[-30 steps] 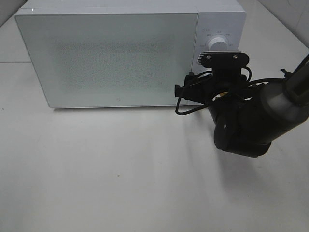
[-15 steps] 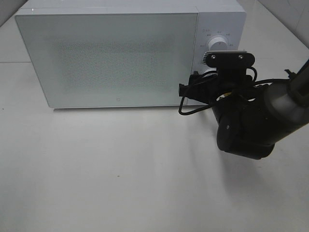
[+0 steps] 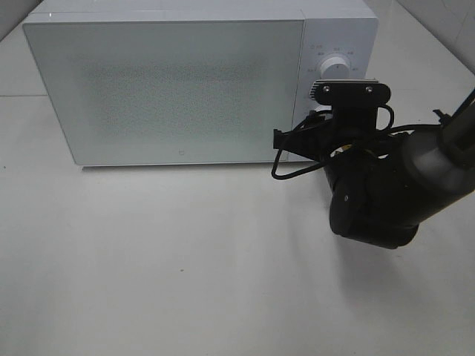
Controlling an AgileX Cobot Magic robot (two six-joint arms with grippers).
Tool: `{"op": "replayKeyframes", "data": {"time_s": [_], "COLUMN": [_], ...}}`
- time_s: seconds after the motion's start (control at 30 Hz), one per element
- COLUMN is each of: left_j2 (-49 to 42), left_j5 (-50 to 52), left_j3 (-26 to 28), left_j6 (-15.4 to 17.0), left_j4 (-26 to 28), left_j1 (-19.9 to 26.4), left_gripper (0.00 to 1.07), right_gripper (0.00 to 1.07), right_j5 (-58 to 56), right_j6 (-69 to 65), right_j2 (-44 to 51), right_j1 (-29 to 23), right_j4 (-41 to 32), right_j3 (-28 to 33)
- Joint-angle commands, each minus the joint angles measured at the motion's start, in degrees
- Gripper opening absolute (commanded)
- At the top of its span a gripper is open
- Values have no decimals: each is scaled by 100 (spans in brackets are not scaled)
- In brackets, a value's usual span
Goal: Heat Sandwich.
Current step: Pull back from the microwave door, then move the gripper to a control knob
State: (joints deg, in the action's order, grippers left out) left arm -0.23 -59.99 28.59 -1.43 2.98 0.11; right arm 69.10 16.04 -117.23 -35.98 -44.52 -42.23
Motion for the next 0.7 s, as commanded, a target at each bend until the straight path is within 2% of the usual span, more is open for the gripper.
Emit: {"op": "replayKeyframes", "data": {"time_s": [0.03,0.2,0.57,0.7], "left_j2": [-160,-160,-160,-160], "left_j5": [57,57,57,57], "left_j3": [-34,-34,-34,-34], "left_j6": [-11,-11,-11,-11], "left_j4": [11,11,11,11], "left_j1": [-23,-23,-23,-23], "left_gripper": [98,98,98,98], "right_gripper": [28,24,22,14], "right_j5": [178,178,252,286], "right_j6": [-11,-11,-11,-143], "right_j2": [92,92,92,92], "right_j1": [-17,-17,-17,-17], "right_j4": [172,172,172,172], "right_j3": [-17,-17,-40,-80]}}
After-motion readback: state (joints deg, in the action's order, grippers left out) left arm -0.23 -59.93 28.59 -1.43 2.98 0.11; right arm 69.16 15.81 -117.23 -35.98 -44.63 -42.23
